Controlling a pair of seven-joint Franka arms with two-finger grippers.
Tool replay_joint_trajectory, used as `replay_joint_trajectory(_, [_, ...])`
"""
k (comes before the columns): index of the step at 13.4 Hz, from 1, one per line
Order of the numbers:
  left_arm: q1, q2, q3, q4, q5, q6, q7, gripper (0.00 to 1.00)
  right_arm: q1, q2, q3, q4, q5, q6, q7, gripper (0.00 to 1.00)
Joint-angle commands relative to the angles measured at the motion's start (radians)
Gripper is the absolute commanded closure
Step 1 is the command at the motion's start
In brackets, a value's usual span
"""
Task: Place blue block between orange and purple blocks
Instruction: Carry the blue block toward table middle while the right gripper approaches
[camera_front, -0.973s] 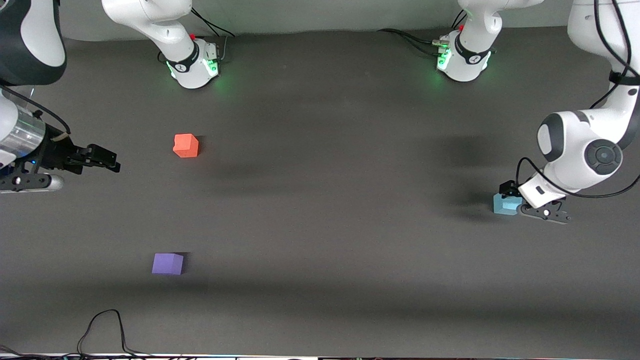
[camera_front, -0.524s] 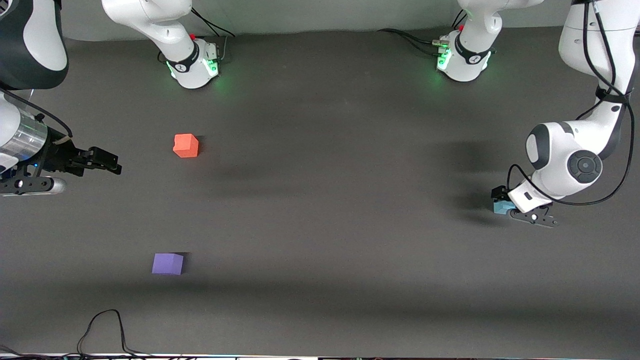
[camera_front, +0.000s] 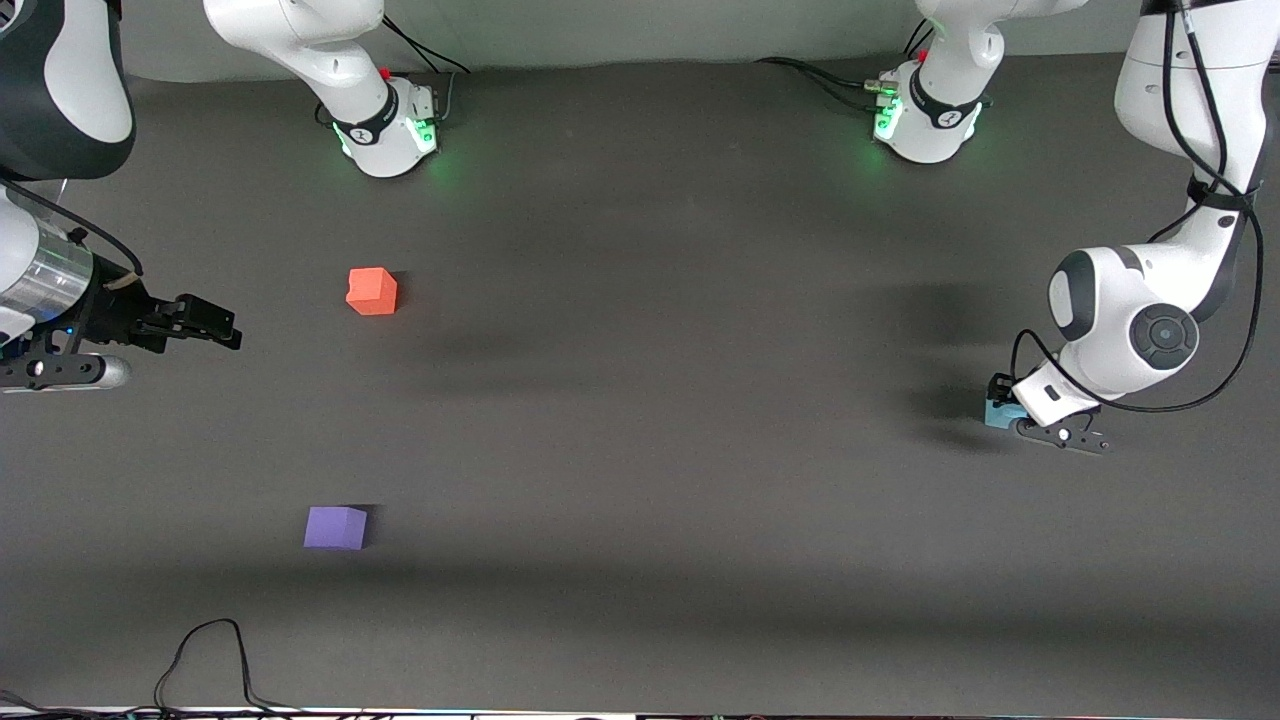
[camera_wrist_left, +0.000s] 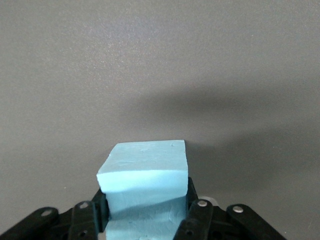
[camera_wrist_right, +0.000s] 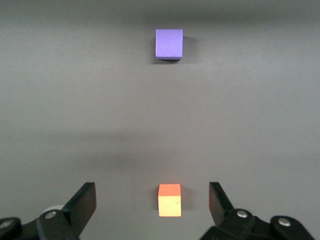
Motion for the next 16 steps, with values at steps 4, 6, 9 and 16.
replay_joint_trajectory(4, [0.004, -0.079, -0.004, 0.116, 0.005, -0.263, -0.003, 0.66, -0.007, 0.014, -0.009, 0.123, -0.016, -0.045, -0.002, 0.0])
replay_joint_trajectory(6, [-0.005, -0.119, -0.01, 0.197, -0.007, -0.432, -0.035, 0.66, -0.005, 0.018, -0.01, 0.131, -0.018, -0.053, -0.006, 0.0])
replay_joint_trajectory(9, [-0.091, -0.202, -0.042, 0.207, -0.018, -0.547, -0.237, 0.65, -0.004, 0.018, -0.01, 0.129, -0.005, -0.08, 0.001, 0.0])
replay_joint_trajectory(16, [-0.416, -0.13, -0.228, 0.358, -0.023, -0.598, -0.86, 0.66, -0.004, 0.023, -0.012, 0.126, -0.005, -0.082, -0.001, 0.0])
